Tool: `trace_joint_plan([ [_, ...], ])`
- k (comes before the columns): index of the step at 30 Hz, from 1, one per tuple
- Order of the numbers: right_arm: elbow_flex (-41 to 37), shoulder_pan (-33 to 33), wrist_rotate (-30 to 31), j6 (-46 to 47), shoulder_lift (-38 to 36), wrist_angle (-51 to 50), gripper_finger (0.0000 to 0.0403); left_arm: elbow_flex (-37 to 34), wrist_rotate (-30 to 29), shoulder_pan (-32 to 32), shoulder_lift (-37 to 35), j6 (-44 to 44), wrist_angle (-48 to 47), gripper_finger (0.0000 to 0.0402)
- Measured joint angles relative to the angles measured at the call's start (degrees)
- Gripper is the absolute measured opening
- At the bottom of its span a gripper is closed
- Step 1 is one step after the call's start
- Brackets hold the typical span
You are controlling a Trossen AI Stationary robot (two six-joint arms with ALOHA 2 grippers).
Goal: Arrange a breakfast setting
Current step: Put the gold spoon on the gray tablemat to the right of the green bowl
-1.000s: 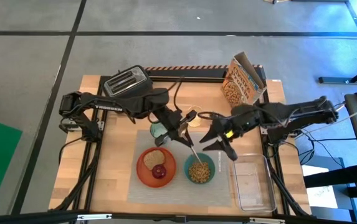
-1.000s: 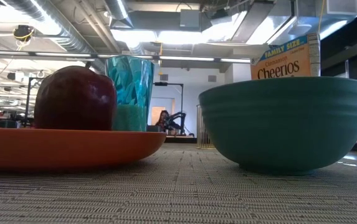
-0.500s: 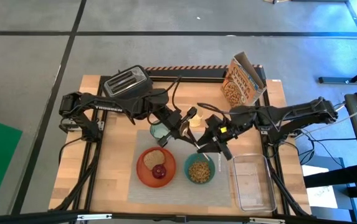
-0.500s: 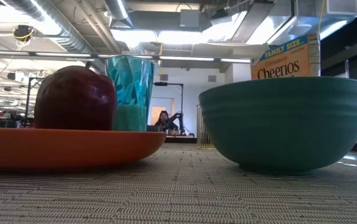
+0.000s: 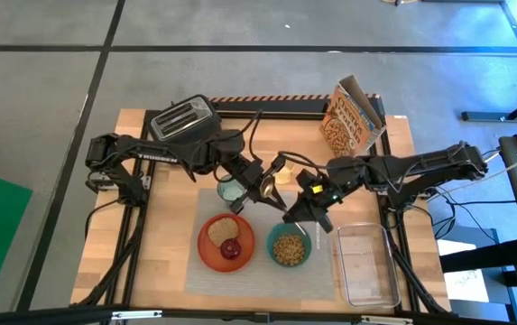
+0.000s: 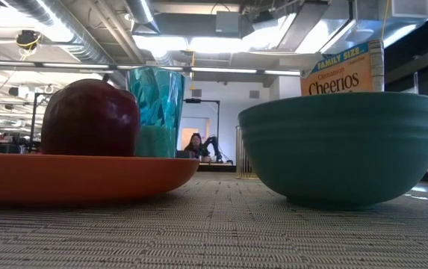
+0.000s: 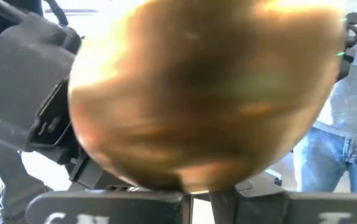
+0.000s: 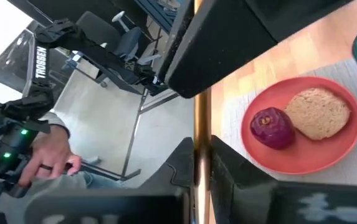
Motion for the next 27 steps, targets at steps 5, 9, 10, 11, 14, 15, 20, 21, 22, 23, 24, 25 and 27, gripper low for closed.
trace_joint_plan([
  [5,0.0,0.03,-0.21,1.99,-0.18,-0.43,0.001,0.0,-4.72,-0.37,0.01,-2.79,0.0,0.0042],
  [9,0.0,0.03,2.53,4.28,-0.8,-0.92,0.0008,-0.02,-6.51,0.62,-0.51,-5.07,-0.18,0.0075],
  [10,0.0,0.03,3.83,4.62,-1.15,-0.93,0.0007,-0.02,-7.3,1.06,-0.87,-6.28,-0.17,0.0085],
  [11,0.0,0.03,5.14,4.9,-1.67,-0.69,0.0007,-0.02,-8.02,1.57,-1.14,-7.47,0.22,0.0095],
  [14,0.0,0.04,8.36,5.56,-3.94,-1.71,0.0007,0.0,-10.04,3.2,-2.74,-10.69,-1.42,0.0128],
  [15,0.0,0.08,9.89,6.18,-4.78,-1.98,0.0007,0.0,-10.91,3.7,-3.11,-11.59,-2.18,0.0139],
  [20,0.04,1.61,18.98,8.39,-10.2,-9.95,0.0007,0.0,-14.51,5.82,-3.56,-18.13,-8.17,0.0184],
  [21,0.04,2.51,21.33,9.53,-11.11,-12.24,0.0007,0.0,-15.6,5.94,-3.66,-20.01,-9.41,0.0188],
  [22,0.04,3.25,23.44,10.96,-12.11,-13.94,0.0007,0.02,-16.74,6.05,-3.83,-21.88,-11.04,0.019],
  [23,0.04,4.2,25.29,12.46,-12.93,-15.76,0.0007,0.02,-17.51,6.0,-3.9,-22.98,-12.91,0.019],
  [24,-0.19,5.26,27.21,14.09,-13.54,-17.31,0.0007,0.02,-18.32,5.52,-3.66,-23.26,-15.0,0.019],
  [25,-0.72,6.39,28.92,15.96,-14.16,-18.36,0.0007,0.02,-18.98,4.85,-3.17,-23.18,-16.69,0.0189],
  [27,-2.72,9.43,32.29,19.67,-15.31,-19.58,0.0007,-0.04,-21.01,2.98,-2.0,-22.42,-20.25,0.0186],
])
